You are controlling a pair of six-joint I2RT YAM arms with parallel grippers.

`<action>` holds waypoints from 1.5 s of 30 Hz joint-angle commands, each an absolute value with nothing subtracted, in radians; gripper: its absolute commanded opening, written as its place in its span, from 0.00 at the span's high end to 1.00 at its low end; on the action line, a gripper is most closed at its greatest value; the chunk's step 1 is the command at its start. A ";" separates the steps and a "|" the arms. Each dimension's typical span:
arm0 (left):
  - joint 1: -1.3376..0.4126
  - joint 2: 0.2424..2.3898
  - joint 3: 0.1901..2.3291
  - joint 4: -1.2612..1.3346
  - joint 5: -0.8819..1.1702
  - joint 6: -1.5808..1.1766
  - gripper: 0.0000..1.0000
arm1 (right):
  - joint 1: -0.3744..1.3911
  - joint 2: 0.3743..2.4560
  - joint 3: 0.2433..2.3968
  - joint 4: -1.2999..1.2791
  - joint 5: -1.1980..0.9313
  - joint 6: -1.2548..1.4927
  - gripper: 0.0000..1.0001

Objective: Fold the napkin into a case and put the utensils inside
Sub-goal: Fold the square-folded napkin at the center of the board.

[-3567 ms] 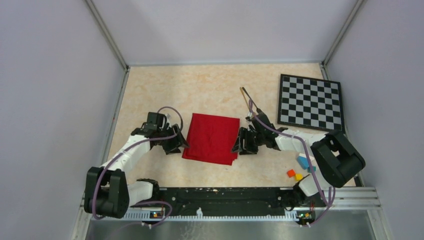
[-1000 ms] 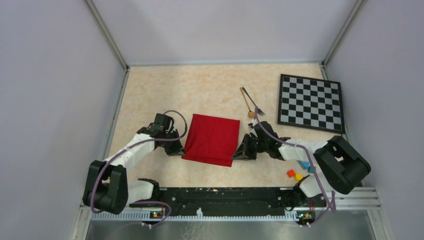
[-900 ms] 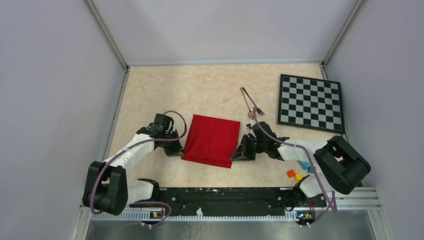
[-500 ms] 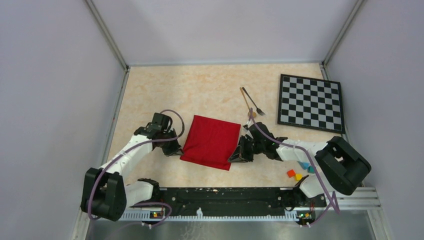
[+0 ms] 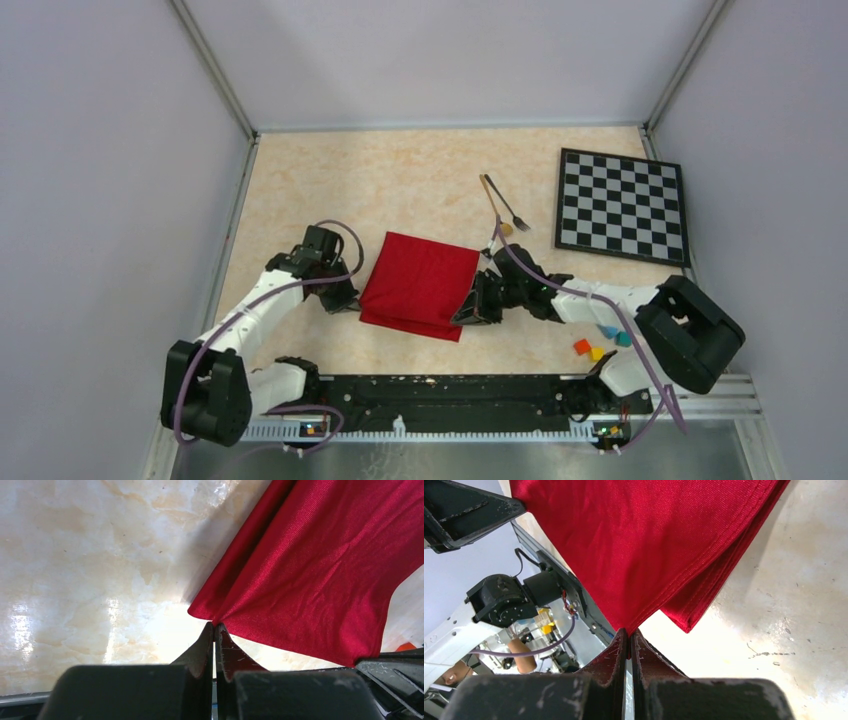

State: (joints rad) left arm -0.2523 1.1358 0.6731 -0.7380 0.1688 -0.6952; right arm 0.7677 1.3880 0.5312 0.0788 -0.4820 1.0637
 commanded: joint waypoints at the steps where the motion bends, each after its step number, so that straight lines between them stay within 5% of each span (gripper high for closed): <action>1: -0.256 1.168 0.670 -0.743 0.133 -0.723 1.00 | 0.781 1.419 0.543 0.138 -0.474 1.076 1.00; 39: -0.259 1.190 0.641 -0.750 0.241 -0.730 1.00 | 0.761 1.420 0.489 0.107 -0.416 1.046 1.00; 43: -0.259 1.174 0.643 -0.779 0.241 -0.730 0.80 | 0.761 1.433 0.484 0.105 -0.424 1.035 1.00; 45: -0.259 1.158 0.652 -0.819 0.240 -0.723 0.67 | 0.761 1.412 0.500 0.047 -0.424 1.003 0.86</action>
